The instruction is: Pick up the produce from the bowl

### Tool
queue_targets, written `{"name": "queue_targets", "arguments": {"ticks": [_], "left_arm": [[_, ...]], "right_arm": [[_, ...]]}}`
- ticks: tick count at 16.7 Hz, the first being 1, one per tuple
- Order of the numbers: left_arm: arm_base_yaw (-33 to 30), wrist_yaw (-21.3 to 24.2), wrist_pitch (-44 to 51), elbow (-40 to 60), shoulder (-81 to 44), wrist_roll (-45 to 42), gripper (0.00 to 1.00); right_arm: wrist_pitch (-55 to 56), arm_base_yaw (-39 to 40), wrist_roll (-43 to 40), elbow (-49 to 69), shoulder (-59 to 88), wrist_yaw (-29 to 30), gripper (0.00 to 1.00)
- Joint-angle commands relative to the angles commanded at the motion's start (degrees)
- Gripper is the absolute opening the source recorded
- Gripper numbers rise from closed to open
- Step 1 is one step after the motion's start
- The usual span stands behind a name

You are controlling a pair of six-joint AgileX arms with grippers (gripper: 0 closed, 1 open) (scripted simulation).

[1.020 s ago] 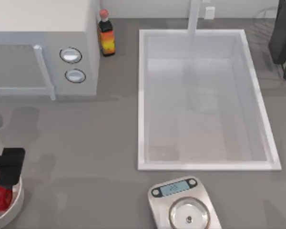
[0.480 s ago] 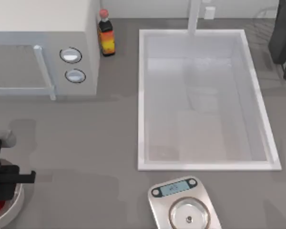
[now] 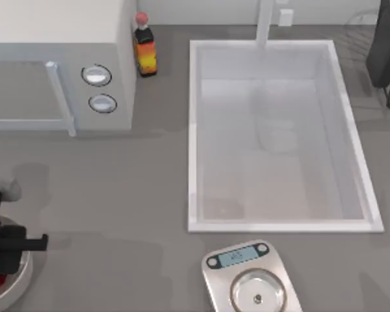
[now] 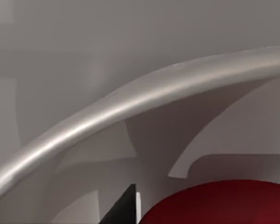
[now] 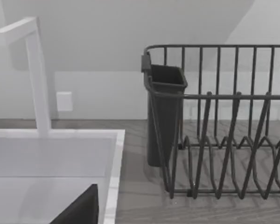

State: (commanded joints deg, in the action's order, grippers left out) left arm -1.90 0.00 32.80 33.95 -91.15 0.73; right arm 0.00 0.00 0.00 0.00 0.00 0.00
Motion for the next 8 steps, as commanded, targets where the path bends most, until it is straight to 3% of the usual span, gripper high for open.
{"name": "queue_targets", "arguments": {"ticks": [8], "left_arm": [[0.0,0.0,0.0,0.0,0.0,0.0,0.32]], "right_arm": [[0.0,0.0,0.0,0.0,0.0,0.0,1.0]]}}
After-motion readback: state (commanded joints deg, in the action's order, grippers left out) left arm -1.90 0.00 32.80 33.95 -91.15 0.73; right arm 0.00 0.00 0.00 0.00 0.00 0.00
